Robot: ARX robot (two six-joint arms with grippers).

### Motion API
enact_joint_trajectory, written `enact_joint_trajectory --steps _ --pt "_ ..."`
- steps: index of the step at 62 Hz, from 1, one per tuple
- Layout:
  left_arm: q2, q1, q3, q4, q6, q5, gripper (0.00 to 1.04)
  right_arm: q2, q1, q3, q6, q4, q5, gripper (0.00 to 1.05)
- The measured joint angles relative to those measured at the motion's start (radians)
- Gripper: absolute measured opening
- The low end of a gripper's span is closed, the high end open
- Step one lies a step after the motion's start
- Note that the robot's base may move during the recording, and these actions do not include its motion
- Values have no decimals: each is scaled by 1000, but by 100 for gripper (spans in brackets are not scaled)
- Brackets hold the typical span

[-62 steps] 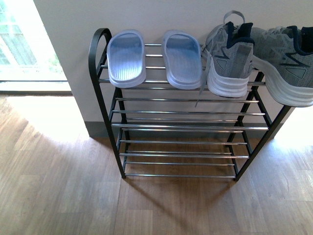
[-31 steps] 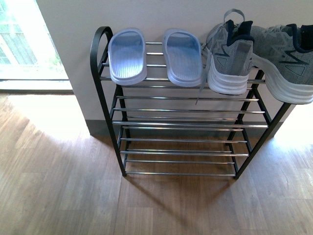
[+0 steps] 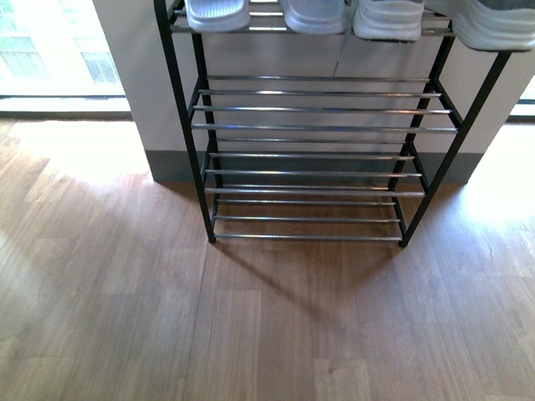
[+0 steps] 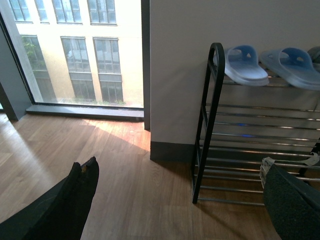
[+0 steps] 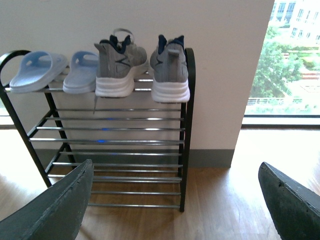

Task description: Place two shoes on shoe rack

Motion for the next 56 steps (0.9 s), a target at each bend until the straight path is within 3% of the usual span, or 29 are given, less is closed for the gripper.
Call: enact_joint_trajectory --steps 56 --pt "0 0 0 0 0 0 95 0 0 0 0 0 0 96"
